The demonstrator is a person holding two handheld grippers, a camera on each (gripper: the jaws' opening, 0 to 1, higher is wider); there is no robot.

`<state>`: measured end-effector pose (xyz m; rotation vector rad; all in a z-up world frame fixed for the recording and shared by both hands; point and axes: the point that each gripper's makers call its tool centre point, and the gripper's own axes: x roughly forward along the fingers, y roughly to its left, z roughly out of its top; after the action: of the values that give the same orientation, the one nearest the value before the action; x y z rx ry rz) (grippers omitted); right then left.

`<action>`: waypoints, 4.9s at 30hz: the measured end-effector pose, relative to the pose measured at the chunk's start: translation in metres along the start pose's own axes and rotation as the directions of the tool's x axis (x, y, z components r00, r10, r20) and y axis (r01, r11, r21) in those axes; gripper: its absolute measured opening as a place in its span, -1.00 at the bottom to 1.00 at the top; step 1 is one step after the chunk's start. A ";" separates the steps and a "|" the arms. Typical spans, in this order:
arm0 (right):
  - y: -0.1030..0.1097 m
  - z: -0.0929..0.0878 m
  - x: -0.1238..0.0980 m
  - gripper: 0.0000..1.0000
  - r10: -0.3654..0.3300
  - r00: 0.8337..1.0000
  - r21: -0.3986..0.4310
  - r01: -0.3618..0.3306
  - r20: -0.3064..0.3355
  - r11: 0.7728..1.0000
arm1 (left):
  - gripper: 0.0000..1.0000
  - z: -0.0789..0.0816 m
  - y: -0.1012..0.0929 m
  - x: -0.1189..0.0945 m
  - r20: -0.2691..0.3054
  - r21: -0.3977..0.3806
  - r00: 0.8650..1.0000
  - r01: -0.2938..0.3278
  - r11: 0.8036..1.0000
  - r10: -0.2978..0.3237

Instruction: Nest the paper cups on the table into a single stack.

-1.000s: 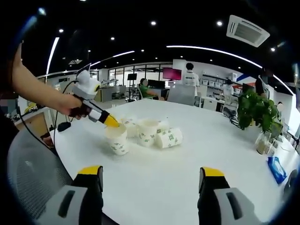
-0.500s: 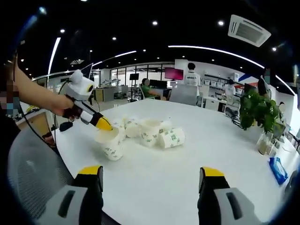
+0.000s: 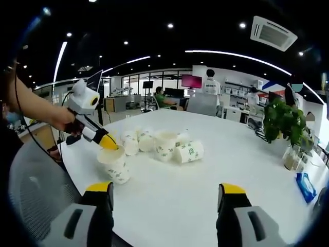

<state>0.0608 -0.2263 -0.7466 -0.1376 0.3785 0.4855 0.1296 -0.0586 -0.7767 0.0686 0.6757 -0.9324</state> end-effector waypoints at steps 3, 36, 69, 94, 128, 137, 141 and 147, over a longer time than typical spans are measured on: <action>0.000 0.000 0.000 0.67 -0.001 1.000 0.000 0.001 0.002 1.000 | -0.99 -0.002 0.001 0.002 -0.003 0.000 1.000 -0.005 1.000 0.005; -0.001 0.001 -0.001 0.64 -0.009 1.000 0.002 0.009 0.004 1.000 | -0.86 0.015 0.013 -0.002 0.032 -0.017 0.999 -0.041 0.999 0.041; -0.002 0.000 -0.001 0.64 -0.015 1.000 0.004 0.015 -0.008 1.000 | -0.70 0.066 0.035 0.014 0.068 0.075 0.996 -0.054 0.996 0.049; 0.000 -0.003 0.000 0.66 0.000 1.000 0.000 0.000 -0.025 1.000 | -0.66 0.090 0.067 0.027 0.101 0.053 0.991 -0.094 0.994 0.088; 0.000 -0.005 0.001 0.67 -0.001 0.999 0.017 0.001 -0.033 1.000 | -0.66 0.106 0.080 0.063 0.072 0.036 0.994 -0.082 0.996 0.079; -0.001 -0.006 0.001 0.67 -0.002 0.999 0.019 0.003 -0.037 1.000 | -0.68 0.107 0.080 0.070 0.061 0.038 0.996 -0.074 0.997 0.072; -0.001 -0.007 0.001 0.67 0.000 0.999 0.020 0.001 -0.041 1.000 | -0.69 0.105 0.082 0.074 0.046 0.040 0.997 -0.070 0.997 0.068; -0.001 -0.009 0.002 0.66 -0.001 0.999 0.018 0.002 -0.048 1.000 | -0.78 0.106 0.085 0.081 0.034 0.036 0.998 -0.060 0.998 0.059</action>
<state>0.0599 -0.2285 -0.7551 -0.1320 0.4296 0.4774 0.2808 -0.1007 -0.7575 0.1058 0.6229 -0.8875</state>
